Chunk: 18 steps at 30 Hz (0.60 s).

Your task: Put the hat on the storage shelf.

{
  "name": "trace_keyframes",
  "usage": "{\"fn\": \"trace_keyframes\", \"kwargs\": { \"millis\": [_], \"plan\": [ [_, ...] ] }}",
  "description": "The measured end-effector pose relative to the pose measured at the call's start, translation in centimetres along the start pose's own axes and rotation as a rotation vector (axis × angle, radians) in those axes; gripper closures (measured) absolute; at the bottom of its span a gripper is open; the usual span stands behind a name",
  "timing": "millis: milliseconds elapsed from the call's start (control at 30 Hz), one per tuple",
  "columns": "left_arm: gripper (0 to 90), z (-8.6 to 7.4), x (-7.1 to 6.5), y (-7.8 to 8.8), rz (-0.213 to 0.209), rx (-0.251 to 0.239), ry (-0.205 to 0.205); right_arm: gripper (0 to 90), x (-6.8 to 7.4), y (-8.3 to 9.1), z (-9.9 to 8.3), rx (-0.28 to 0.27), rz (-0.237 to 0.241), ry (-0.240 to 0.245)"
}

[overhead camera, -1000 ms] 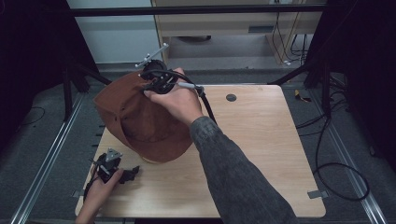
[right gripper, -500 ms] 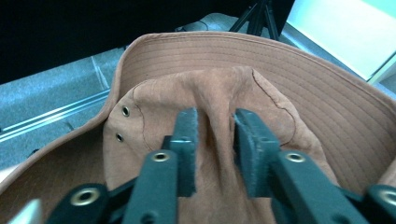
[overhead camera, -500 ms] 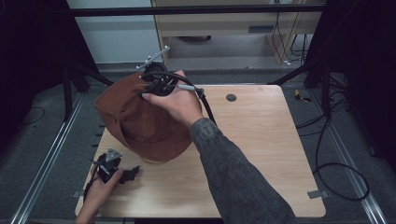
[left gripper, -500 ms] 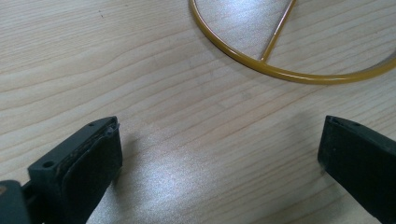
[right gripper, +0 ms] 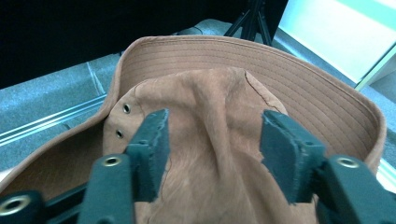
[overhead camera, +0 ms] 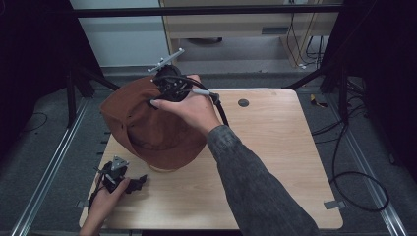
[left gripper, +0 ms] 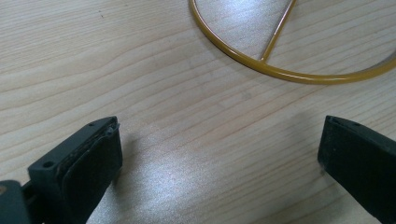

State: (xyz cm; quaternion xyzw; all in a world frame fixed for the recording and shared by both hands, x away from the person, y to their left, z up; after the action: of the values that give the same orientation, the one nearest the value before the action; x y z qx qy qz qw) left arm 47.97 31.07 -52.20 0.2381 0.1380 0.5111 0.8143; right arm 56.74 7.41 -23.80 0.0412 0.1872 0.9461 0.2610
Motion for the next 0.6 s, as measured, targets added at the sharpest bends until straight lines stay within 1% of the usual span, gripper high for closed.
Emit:
{"fn": "trace_keyframes", "kwargs": {
  "millis": [167,333,467,600],
  "plan": [
    [0.0,0.0,0.0,0.0,0.0,0.0,0.0,30.3,0.2,1.1,-0.2,-0.005,-0.014,0.014],
    [0.0,0.0,0.0,0.0,0.0,-0.002,0.003,20.1,0.2,2.3,-0.4,-0.015,-0.049,0.016],
    [0.0,0.0,0.0,0.0,0.0,-0.002,0.003,13.6,0.1,3.8,-0.8,-0.033,-0.067,0.013],
    [0.0,0.0,0.0,0.0,0.0,-0.001,0.002,10.2,-0.3,6.1,-1.5,-0.059,-0.089,0.015]
  ]
}}
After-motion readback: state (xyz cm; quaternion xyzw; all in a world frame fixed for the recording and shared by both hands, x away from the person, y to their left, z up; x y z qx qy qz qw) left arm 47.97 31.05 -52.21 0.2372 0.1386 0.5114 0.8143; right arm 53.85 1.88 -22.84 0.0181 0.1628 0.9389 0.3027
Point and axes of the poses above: each handheld gripper's, and its own axes: y roughly backward along the jaws, z roughly out of its top, x roughly to its left, the point moved 2 cm from there along -y, roughly forward along the jaws, and after that the axes turned 13 degrees about -x, right-handed, at the moved point
